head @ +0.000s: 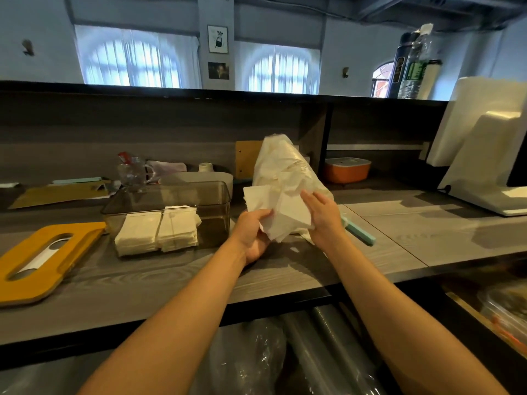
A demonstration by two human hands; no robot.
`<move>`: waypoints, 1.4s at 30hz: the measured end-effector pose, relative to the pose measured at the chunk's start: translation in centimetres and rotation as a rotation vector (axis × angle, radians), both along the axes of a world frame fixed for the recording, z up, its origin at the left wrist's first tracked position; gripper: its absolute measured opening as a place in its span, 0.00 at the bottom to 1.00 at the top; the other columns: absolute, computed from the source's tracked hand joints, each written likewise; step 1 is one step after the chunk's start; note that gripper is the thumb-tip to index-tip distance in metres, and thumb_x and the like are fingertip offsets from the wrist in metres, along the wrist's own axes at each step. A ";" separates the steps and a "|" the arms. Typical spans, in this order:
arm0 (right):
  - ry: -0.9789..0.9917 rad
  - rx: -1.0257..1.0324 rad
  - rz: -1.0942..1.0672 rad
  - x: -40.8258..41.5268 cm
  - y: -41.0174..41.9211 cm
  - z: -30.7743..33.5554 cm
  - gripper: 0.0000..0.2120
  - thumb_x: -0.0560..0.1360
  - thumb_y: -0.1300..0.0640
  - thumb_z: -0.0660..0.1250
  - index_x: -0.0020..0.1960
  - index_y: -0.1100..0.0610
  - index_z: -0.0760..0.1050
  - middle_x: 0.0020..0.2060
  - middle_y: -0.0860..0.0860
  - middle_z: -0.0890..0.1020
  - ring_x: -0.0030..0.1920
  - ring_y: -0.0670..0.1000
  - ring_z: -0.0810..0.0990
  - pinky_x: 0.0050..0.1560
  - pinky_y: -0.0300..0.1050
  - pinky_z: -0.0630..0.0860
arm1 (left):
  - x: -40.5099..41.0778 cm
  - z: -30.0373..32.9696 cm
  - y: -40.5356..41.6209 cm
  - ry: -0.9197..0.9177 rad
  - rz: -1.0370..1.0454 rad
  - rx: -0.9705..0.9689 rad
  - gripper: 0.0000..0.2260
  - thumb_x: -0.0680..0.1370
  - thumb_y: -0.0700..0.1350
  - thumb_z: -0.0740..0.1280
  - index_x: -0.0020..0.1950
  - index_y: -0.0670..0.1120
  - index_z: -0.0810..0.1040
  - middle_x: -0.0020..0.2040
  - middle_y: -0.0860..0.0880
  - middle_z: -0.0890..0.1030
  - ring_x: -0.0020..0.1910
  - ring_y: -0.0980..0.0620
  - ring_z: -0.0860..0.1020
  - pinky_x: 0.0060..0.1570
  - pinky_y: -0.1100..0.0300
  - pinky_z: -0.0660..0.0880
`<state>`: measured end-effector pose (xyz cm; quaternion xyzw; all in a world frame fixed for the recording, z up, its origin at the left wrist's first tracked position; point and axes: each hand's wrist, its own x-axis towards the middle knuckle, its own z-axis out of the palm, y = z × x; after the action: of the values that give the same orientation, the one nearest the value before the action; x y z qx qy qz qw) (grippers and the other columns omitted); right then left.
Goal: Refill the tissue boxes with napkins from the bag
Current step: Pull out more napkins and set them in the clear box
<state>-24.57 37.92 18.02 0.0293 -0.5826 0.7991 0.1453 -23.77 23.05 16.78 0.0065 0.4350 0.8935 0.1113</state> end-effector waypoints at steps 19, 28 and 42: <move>-0.230 0.021 0.291 0.0 -0.8 -0.5 0.20 0.75 0.52 0.71 0.64 0.55 0.72 0.60 0.59 0.80 0.59 0.60 0.80 0.62 0.62 0.76 | -0.5 -0.4 0.1 0.128 0.081 -0.098 0.15 0.78 0.42 0.71 0.63 0.50 0.76 0.57 0.43 0.83 0.55 0.42 0.82 0.49 0.43 0.81; 0.041 -0.081 -0.068 -0.2 0.5 -0.5 0.35 0.70 0.53 0.76 0.74 0.51 0.66 0.68 0.54 0.74 0.64 0.56 0.76 0.61 0.62 0.77 | -0.9 -0.6 -0.6 -0.063 -0.063 0.035 0.22 0.84 0.59 0.53 0.69 0.47 0.75 0.61 0.40 0.82 0.61 0.39 0.79 0.59 0.44 0.77; 0.038 0.257 0.096 -0.3 -1.1 -0.7 0.32 0.73 0.65 0.71 0.73 0.50 0.66 0.73 0.53 0.68 0.71 0.55 0.69 0.69 0.58 0.71 | 0.5 0.0 0.3 0.113 -0.203 -0.126 0.22 0.78 0.47 0.68 0.71 0.44 0.72 0.56 0.43 0.83 0.53 0.46 0.83 0.51 0.51 0.81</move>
<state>-24.83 36.79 17.35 0.0906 -0.6753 0.7232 0.1131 -23.28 23.35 16.77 0.0940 0.4930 0.8467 0.1766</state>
